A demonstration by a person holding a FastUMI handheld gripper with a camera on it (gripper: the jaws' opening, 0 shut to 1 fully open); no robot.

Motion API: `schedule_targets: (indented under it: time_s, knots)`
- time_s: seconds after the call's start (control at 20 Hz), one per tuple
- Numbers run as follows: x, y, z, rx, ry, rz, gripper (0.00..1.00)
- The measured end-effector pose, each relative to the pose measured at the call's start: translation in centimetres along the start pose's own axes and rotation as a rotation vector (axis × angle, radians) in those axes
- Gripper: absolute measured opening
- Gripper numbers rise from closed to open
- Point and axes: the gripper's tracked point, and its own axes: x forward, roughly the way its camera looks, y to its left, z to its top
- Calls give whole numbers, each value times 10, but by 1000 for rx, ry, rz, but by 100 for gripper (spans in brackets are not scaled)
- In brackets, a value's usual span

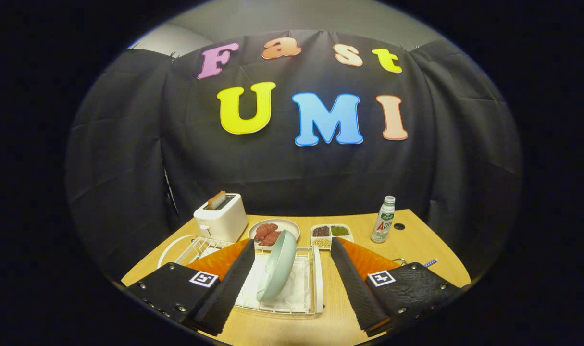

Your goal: Take the plate from the dish rack, then take the spoon from the basket and place it into the plate.

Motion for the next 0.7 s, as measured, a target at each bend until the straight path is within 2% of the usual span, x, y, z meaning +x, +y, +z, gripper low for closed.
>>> schedule_targets:
  time_s: [0.15, 0.25, 0.55, 0.7]
  knots:
    - [35, 9, -21, 48, 86, -11, 98]
    - [55, 14, -35, 72, 134, -18, 92]
    - [112, 23, -77, 130, 258, -12, 93]
    - [129, 24, -93, 162, 301, 11, 77]
